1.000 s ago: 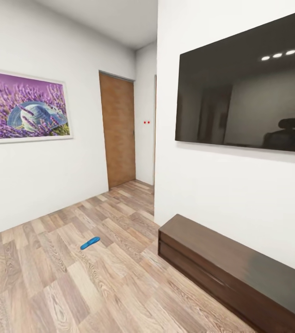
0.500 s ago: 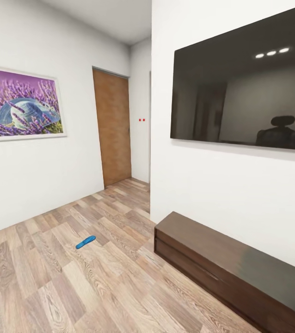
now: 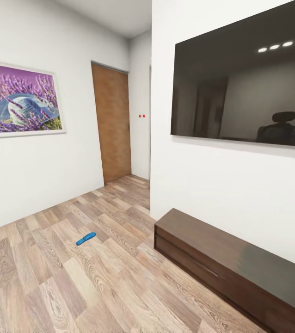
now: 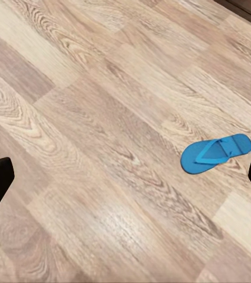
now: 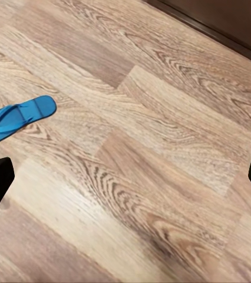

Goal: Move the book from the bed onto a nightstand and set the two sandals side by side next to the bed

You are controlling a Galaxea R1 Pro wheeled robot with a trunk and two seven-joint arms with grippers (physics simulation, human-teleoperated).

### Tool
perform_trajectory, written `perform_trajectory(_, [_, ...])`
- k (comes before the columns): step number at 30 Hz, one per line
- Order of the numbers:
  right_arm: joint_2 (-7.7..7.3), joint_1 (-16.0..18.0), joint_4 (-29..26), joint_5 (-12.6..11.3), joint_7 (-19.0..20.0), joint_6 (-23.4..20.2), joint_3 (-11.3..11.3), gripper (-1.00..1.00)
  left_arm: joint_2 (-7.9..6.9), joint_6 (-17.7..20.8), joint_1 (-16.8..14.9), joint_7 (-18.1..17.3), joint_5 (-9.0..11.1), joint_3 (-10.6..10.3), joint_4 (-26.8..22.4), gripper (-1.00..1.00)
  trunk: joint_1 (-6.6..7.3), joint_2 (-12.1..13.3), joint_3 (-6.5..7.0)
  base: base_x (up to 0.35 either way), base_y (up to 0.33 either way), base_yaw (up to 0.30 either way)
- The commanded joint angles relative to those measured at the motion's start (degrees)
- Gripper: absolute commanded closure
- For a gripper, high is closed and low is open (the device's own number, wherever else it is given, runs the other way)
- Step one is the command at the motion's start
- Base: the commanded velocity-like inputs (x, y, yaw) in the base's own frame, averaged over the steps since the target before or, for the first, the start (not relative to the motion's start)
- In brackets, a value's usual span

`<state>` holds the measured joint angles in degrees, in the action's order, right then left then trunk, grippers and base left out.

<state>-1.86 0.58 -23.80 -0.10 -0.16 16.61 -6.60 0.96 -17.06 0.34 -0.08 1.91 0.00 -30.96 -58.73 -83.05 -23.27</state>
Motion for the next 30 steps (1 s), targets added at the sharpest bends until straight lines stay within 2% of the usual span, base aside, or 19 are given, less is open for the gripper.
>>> perform_trajectory(1, [0.01,0.03,0.03,-0.02,-0.02,0.19,-0.08,-1.0,0.01,-0.08,0.01,-0.01,0.2,0.0,-0.06,-1.0,0.0,-0.03,-0.14,0.0,0.0,0.0])
perform_trajectory(30, [0.01,0.03,0.02,0.01,-0.02,0.18,-0.08,-1.0,0.07,-0.07,0.01,-0.01,0.17,0.0,-0.06,-1.0,0.0,-0.03,-2.78,0.0,0.0,0.0])
